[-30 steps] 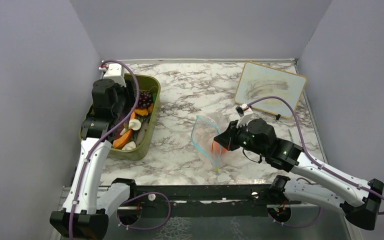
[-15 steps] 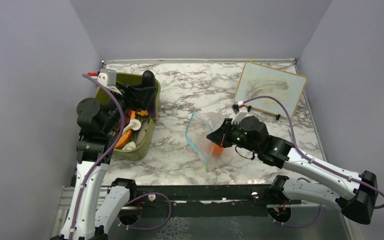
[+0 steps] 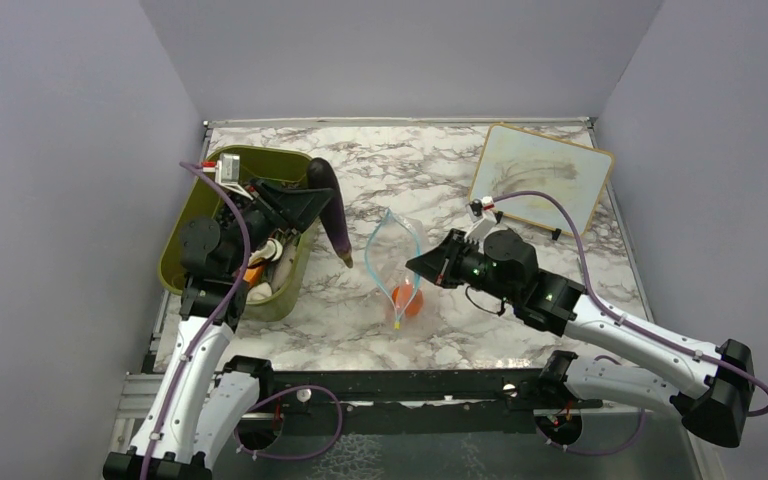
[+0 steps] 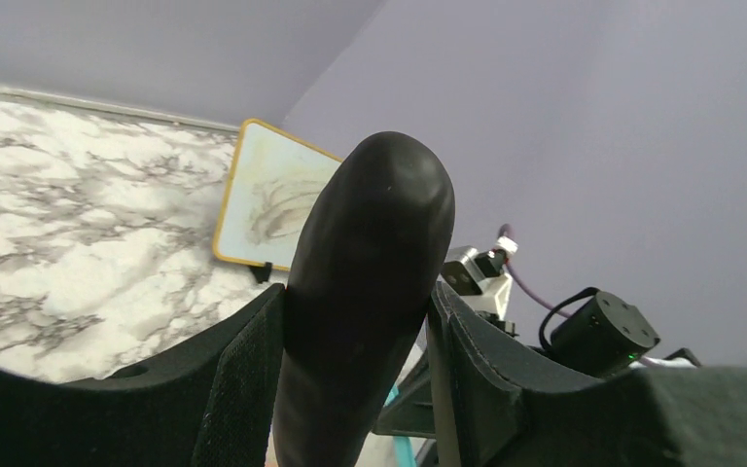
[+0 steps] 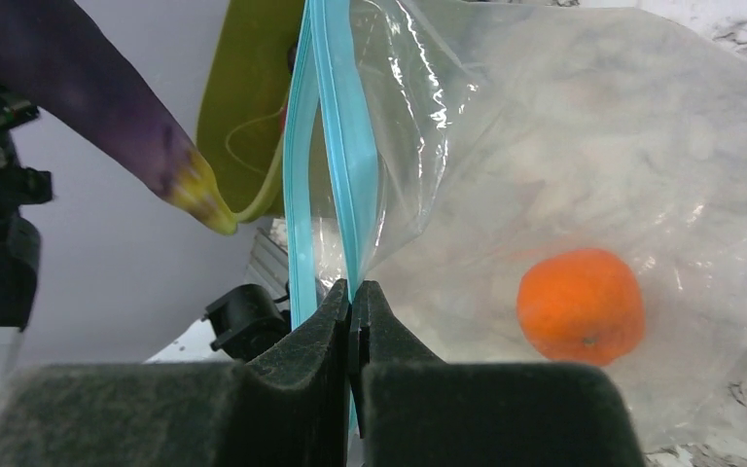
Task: Place the food in the zip-top bag and seal the zipper
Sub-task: Place the fake vegetable in the zipper food storage bag.
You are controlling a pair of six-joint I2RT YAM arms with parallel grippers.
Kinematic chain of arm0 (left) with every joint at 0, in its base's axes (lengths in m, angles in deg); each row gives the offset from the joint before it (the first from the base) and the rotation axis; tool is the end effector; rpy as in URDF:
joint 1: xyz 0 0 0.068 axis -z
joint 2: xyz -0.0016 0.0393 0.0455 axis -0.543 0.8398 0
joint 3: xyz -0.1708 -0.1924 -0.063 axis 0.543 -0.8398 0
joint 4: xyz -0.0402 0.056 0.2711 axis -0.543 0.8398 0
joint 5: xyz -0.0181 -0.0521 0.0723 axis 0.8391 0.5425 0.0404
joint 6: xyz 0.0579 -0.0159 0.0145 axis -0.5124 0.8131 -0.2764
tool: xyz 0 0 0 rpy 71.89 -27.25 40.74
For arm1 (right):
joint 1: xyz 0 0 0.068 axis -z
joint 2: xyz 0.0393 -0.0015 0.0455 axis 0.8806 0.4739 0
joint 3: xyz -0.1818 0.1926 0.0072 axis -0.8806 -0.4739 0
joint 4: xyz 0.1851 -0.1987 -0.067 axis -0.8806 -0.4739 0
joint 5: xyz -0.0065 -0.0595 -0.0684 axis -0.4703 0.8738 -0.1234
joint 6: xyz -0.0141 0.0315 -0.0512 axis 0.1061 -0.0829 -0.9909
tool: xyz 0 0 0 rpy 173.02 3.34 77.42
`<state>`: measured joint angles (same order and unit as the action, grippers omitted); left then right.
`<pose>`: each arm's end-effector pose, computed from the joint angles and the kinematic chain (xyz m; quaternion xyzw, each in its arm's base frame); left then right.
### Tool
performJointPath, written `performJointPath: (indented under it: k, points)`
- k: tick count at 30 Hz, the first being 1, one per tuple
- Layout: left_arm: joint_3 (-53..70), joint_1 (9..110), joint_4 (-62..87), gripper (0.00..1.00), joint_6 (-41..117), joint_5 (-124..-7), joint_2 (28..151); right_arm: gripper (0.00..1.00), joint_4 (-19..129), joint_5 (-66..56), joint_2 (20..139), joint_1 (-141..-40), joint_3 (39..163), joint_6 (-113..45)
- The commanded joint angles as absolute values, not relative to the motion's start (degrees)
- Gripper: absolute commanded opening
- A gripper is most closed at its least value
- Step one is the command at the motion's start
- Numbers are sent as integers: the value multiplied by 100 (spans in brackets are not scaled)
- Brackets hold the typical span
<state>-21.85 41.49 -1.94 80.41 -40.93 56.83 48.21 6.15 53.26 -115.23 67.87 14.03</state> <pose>0.1996 -0.0559 0.3734 -0.0170 0.6222 -0.5454 0.5614 0.1548 0.2052 0.2828 0.0250 0.8191 0.4518 0.3527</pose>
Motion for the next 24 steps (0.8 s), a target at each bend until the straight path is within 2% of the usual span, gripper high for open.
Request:
performJointPath:
  k: [1, 14, 24]
  points:
    - [-2538, 4311, -1019, 28, 8892, -4292, 5526, 1, 5446, 569, 5377, -11532, 6864, 1771]
    - [-2630, 5265, -1283, 28, 8895, -5067, 5894, 1, 5581, 574, 5627, -11533, 6815, 1770]
    - [-2687, 5863, -1505, 27, 7987, -5358, 6429, 1, 5720, 484, 5606, -11533, 6802, 1805]
